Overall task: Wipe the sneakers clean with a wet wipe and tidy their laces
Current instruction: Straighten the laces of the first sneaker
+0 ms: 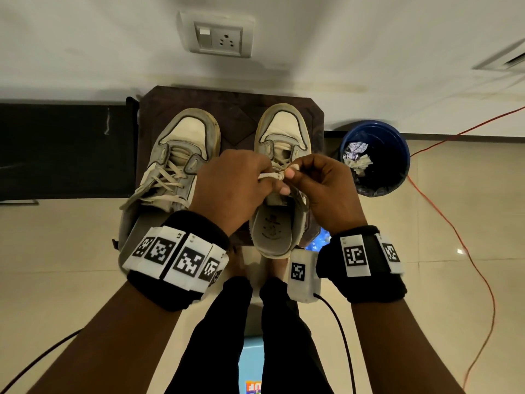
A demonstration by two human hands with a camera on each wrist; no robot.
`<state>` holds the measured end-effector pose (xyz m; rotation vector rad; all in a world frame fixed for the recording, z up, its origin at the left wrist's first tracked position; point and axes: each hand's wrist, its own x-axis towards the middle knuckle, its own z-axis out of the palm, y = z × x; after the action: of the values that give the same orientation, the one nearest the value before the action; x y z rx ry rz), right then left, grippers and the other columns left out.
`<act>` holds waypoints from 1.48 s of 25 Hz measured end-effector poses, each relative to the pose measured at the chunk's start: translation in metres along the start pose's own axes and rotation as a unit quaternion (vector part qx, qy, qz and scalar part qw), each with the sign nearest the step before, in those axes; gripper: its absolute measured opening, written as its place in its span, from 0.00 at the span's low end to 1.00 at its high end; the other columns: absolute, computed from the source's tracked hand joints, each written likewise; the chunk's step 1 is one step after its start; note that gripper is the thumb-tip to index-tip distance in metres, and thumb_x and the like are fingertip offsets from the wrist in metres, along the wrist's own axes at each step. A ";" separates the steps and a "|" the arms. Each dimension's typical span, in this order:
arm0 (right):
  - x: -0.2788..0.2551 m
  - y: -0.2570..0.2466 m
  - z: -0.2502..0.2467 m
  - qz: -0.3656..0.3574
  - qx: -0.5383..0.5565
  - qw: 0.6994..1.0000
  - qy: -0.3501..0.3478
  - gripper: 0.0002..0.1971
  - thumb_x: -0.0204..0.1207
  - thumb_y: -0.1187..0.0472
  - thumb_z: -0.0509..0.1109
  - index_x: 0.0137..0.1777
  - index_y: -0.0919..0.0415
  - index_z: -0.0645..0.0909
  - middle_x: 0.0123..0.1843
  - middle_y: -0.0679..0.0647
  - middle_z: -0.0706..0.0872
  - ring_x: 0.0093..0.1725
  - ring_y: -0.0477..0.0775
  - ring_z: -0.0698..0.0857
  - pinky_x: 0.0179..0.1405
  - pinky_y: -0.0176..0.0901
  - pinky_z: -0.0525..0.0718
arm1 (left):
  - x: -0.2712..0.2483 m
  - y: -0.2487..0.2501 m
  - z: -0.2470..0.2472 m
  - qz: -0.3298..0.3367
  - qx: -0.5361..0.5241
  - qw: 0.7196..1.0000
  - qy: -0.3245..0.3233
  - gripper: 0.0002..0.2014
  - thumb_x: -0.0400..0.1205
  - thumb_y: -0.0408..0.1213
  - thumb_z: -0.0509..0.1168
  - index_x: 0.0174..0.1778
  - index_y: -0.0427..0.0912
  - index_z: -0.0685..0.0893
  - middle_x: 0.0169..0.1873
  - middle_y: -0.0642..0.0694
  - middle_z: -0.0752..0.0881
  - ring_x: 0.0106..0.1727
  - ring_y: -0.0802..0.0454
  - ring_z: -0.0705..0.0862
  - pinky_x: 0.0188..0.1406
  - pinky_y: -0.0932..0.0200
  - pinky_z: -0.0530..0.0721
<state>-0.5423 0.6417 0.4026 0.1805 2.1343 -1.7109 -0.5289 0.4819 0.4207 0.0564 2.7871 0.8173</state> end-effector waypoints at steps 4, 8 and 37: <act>-0.003 -0.002 0.001 0.003 0.002 1.000 0.009 0.04 0.76 0.69 0.71 0.42 0.61 0.83 0.36 0.51 0.87 0.36 0.39 0.87 0.38 0.30 0.82 | -0.003 -0.008 0.004 -0.032 -0.173 0.984 -0.001 0.08 0.76 0.47 0.71 0.42 0.48 0.90 0.27 0.61 0.82 0.30 0.64 0.80 0.34 0.62 0.80; -0.006 0.003 0.002 -0.011 -0.059 0.997 0.038 0.03 0.76 0.63 0.71 0.42 0.61 0.85 0.39 0.56 0.89 0.41 0.53 0.87 0.43 0.43 0.85 | -0.009 -0.009 0.011 -0.139 -0.333 0.932 0.042 0.03 0.74 0.43 0.74 0.36 0.49 0.90 0.24 0.55 0.86 0.28 0.61 0.83 0.32 0.61 0.84; -0.050 -0.002 0.053 -0.094 -0.222 0.936 0.255 0.14 0.71 0.63 0.68 0.57 0.58 0.83 0.60 0.54 0.82 0.59 0.50 0.78 0.55 0.25 0.69 | -0.068 -0.009 0.016 -0.196 -0.231 0.948 0.099 0.12 0.81 0.34 0.65 0.60 0.49 0.81 0.59 0.53 0.79 0.59 0.58 0.80 0.57 0.62 0.82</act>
<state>-0.4855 0.5976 0.4142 0.3275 2.9482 -1.3166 -0.4587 0.4760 0.4176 -0.6686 2.5601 1.3903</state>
